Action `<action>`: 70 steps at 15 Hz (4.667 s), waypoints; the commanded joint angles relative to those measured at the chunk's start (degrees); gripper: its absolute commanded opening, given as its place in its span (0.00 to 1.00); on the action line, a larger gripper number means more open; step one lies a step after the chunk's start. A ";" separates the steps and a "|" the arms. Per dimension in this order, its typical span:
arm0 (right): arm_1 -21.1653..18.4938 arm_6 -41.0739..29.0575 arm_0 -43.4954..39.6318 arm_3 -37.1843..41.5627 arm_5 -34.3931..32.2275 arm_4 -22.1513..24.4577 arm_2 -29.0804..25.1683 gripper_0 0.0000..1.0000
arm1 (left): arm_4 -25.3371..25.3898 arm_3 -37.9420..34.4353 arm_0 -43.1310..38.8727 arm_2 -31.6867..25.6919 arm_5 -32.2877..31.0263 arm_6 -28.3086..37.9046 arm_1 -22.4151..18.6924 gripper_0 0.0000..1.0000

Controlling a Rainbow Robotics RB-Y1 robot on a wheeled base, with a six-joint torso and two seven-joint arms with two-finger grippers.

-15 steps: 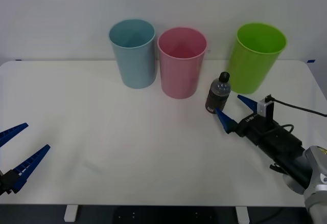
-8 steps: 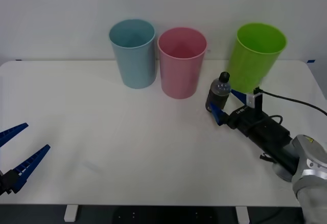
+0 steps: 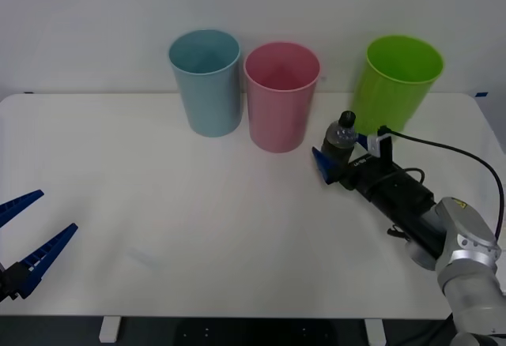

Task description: Grasp the object on the table and drop it into the matching bin: aluminum can to the light blue bin, PET bottle to the pink bin.

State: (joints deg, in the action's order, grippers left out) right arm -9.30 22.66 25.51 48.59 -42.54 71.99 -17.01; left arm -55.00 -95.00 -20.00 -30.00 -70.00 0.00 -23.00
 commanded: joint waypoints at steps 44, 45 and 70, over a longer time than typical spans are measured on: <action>-16.45 -47.89 -11.10 48.79 -4.48 3.42 5.93 0.00 | 0.00 0.00 0.00 0.00 0.00 0.00 0.00 1.00; -17.42 -48.15 -9.87 47.91 -4.48 2.90 6.81 0.00 | 0.00 0.00 0.00 0.00 0.00 0.00 0.00 1.00; -6.96 -42.79 26.96 5.20 7.29 11.42 19.12 0.00 | 0.00 0.00 0.00 0.00 0.00 0.00 0.00 1.00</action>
State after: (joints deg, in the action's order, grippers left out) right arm -16.80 -20.39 51.87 54.48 -35.64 83.41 1.98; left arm -55.00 -95.00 -20.00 -30.00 -70.00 0.00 -23.00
